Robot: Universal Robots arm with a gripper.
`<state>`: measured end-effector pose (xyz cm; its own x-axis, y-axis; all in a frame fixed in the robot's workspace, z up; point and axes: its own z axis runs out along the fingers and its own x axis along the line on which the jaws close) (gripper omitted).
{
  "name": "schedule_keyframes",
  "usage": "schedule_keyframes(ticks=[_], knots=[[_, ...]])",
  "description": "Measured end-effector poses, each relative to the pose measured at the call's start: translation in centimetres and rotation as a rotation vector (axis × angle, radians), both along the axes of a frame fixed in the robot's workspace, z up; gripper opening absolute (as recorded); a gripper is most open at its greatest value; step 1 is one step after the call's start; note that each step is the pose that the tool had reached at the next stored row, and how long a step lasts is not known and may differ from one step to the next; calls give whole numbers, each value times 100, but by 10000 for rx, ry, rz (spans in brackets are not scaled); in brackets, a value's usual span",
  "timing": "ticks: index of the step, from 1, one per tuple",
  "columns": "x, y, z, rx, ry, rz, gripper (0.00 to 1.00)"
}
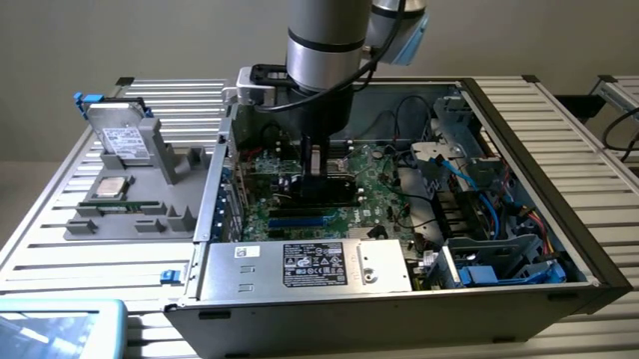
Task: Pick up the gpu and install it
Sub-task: 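Insert the gpu into the slot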
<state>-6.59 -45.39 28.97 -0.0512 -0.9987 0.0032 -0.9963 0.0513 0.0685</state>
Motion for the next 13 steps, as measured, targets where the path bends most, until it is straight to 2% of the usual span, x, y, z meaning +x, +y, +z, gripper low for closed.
schedule_keyframes(ticks=[4, 8, 13], knots=[[-4, 9, -10, -169, -1, 3, 28], [-14, 12, -26, -174, -1, 3, 28], [-26, 12, -110, -175, -1, 3, 28]])
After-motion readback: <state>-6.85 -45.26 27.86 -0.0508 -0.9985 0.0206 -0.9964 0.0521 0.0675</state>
